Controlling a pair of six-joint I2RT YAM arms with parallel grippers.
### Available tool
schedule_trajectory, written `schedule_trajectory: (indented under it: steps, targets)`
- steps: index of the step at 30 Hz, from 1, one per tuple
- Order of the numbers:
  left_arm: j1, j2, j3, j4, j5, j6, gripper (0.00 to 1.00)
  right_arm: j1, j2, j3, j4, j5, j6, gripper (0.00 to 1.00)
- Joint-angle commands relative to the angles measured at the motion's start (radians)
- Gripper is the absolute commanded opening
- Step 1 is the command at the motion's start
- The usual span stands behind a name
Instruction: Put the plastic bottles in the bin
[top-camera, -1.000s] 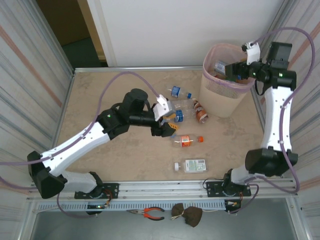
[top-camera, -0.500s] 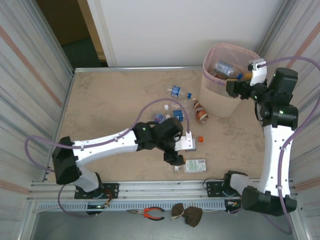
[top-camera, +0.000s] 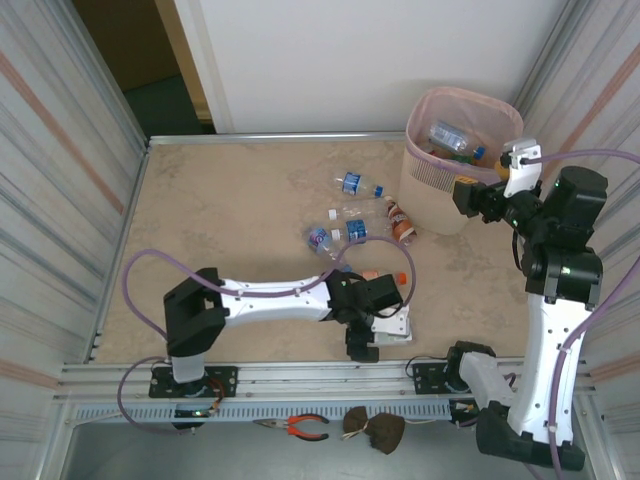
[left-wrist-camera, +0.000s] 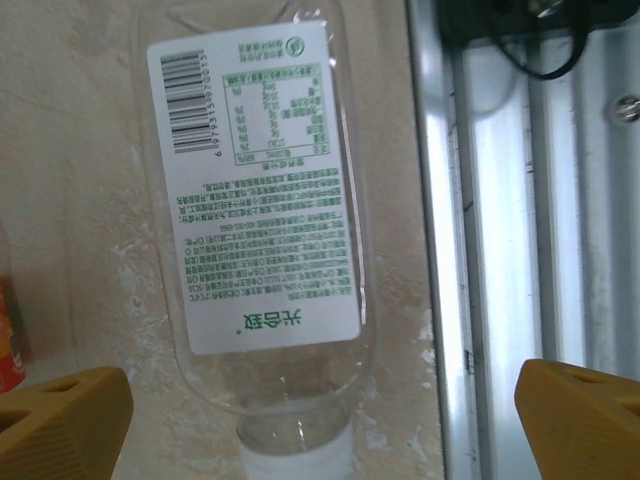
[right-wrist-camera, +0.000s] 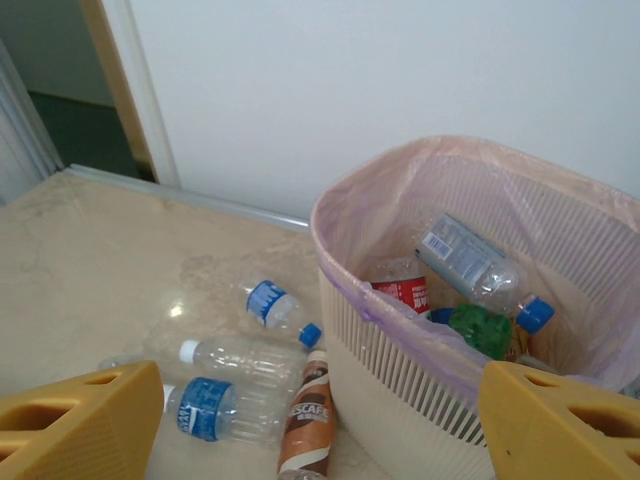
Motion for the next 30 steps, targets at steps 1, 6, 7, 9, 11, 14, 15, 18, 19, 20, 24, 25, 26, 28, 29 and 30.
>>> schedule_trajectory:
  steps: [1,6,7,9,11,14,15,18,19,20,24,25,26,28,29,30]
  targets:
    - [-0.001,0.038,0.038,-0.008,-0.047,0.022,0.99,0.006,-0.020,0.002,-0.026,-0.007,0.021,0.82]
    - [-0.001,0.094,0.056,0.016,-0.049,0.018,0.99,0.017,-0.035,0.003,-0.034,-0.006,0.016,0.83]
    - [-0.001,0.105,0.059,0.019,-0.044,0.015,0.99,0.019,-0.038,0.003,-0.035,-0.006,0.013,0.83]
    - [-0.001,0.127,0.065,0.023,-0.038,0.012,0.98,0.023,-0.043,0.002,-0.035,-0.004,0.014,0.83]
    - [-0.001,0.144,0.066,0.028,-0.035,0.009,0.97,0.027,-0.043,0.003,-0.037,-0.006,0.009,0.83]
    - [-0.001,0.168,0.068,0.034,-0.026,0.009,0.93,0.033,-0.046,-0.001,-0.038,-0.003,0.004,0.83]
    - [-0.002,0.174,0.071,0.035,-0.026,0.007,0.91,0.036,-0.048,-0.001,-0.040,-0.001,0.002,0.83]
    - [-0.001,0.181,0.069,0.042,-0.027,0.002,0.86,0.039,-0.052,-0.001,-0.040,0.000,-0.003,0.83]
    - [-0.001,0.183,0.067,0.044,-0.028,0.001,0.84,0.040,-0.053,-0.001,-0.040,0.000,-0.002,0.83]
    - [-0.001,0.184,0.066,0.046,-0.031,0.002,0.83,0.042,-0.054,-0.003,-0.041,-0.001,-0.003,0.83]
    - [0.000,0.188,0.066,0.050,-0.031,0.000,0.73,0.046,-0.055,-0.003,-0.045,0.002,-0.012,0.83]
    - [-0.001,0.186,0.065,0.050,-0.031,0.000,0.70,0.048,-0.055,-0.003,-0.046,0.005,-0.012,0.83]
    - [0.000,0.187,0.066,0.050,-0.031,0.001,0.68,0.049,-0.056,-0.003,-0.047,0.006,-0.013,0.83]
    - [0.003,0.185,0.064,0.052,-0.030,-0.001,0.63,0.051,-0.058,-0.001,-0.048,0.011,-0.016,0.83]
    - [0.004,0.184,0.064,0.051,-0.029,-0.001,0.61,0.051,-0.058,-0.002,-0.049,0.011,-0.016,0.83]
    - [0.006,0.182,0.062,0.052,-0.026,-0.001,0.59,0.051,-0.058,-0.001,-0.049,0.014,-0.016,0.83]
